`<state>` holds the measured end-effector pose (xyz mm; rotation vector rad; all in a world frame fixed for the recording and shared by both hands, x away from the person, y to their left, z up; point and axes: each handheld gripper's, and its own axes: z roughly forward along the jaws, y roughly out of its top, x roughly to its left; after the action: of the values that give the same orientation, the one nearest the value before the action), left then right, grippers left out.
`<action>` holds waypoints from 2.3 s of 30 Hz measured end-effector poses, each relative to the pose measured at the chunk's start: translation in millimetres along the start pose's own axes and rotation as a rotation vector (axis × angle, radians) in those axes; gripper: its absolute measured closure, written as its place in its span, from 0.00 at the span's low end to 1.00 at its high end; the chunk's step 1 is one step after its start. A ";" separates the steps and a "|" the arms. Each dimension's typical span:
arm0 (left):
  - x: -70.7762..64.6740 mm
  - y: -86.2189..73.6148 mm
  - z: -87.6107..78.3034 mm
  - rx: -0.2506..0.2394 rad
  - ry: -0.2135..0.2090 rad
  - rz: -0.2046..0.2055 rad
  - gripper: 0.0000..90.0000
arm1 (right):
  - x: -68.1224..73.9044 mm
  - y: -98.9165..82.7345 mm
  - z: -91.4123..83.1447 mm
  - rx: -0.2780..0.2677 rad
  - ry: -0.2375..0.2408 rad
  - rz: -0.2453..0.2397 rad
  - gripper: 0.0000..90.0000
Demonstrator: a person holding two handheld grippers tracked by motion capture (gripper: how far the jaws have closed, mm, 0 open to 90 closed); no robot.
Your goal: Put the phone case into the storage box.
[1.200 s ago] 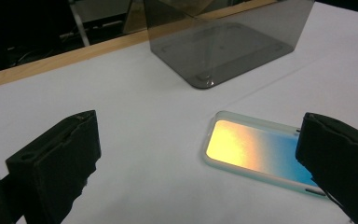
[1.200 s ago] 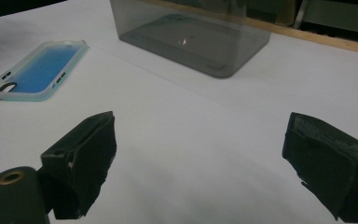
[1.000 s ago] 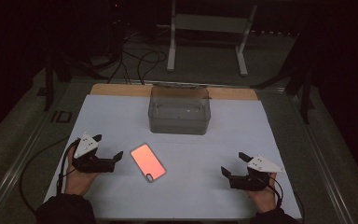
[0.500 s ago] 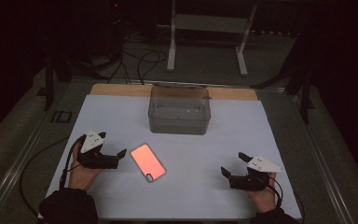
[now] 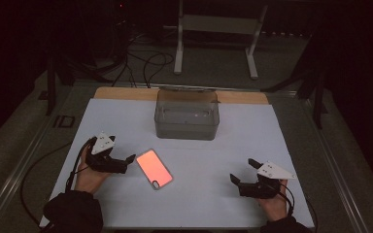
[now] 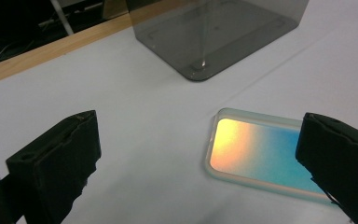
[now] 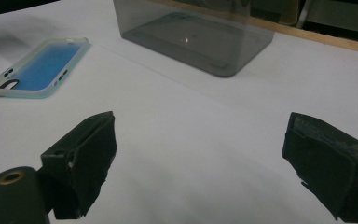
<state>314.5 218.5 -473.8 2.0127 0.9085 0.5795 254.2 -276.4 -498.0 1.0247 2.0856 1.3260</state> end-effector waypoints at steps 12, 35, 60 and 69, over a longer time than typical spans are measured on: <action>3.1 8.0 10.6 0.043 -0.014 0.018 0.01 | 0.2 0.1 0.3 0.002 -0.002 -0.001 0.11; 8.0 12.5 30.7 0.115 -0.026 -0.002 0.05 | 0.2 0.0 0.7 0.003 0.001 -0.005 0.11; 3.6 13.4 60.6 0.244 -0.092 0.003 0.31 | 0.4 -0.2 1.6 0.008 0.001 -0.008 0.11; 5.4 14.0 70.1 0.285 -0.162 -0.005 0.51 | 0.6 -0.2 1.8 0.012 0.001 -0.005 0.11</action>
<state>370.4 182.1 -500.0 2.2735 0.9381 0.2899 255.0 -275.0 -499.0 1.0235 2.0985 1.3132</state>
